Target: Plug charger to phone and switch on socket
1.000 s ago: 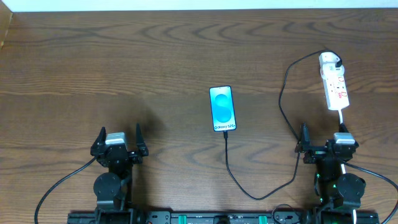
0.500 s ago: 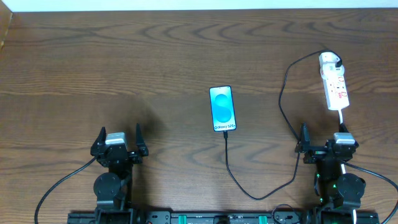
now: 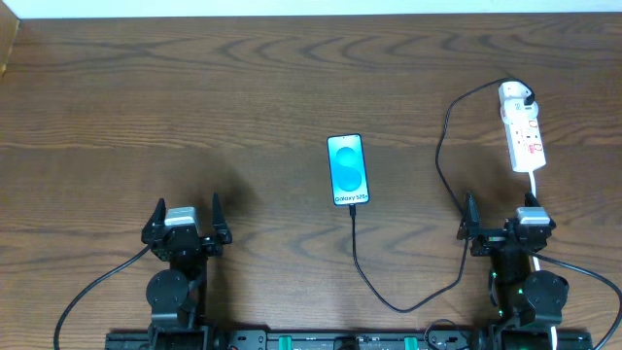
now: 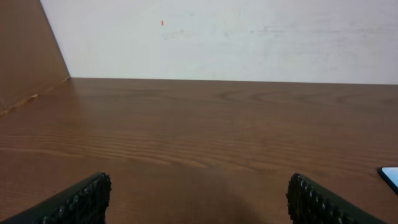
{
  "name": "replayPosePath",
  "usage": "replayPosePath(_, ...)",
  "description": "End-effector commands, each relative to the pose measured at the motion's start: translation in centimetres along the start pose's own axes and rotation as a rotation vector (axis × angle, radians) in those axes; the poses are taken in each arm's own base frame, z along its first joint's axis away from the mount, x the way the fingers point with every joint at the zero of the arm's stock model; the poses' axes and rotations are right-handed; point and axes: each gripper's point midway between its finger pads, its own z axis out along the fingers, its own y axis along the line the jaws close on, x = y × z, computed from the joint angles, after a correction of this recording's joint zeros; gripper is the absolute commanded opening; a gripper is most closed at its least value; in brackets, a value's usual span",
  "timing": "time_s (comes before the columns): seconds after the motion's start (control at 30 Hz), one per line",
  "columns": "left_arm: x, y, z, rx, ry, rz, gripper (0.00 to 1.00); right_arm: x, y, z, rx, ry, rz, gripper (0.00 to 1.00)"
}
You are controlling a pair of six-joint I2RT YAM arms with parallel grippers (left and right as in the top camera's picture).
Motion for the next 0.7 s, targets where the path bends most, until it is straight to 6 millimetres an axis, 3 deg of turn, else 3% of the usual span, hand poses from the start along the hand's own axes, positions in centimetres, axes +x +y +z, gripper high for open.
replayPosePath(0.0, 1.8, 0.1, 0.1, -0.006, 0.050, 0.014, 0.90, 0.0, -0.1, 0.0, 0.006, -0.001, 0.006, 0.99)
replayPosePath(0.2, 1.8, 0.1, 0.1, -0.006, 0.050, 0.014, 0.90, 0.1, 1.0, 0.0, -0.037, 0.000, 0.003, 0.99)
replayPosePath(0.67, 1.8, 0.1, 0.1, -0.006, 0.050, 0.014, 0.90, 0.1, 1.0, 0.0, -0.036, 0.000, 0.003, 0.99)
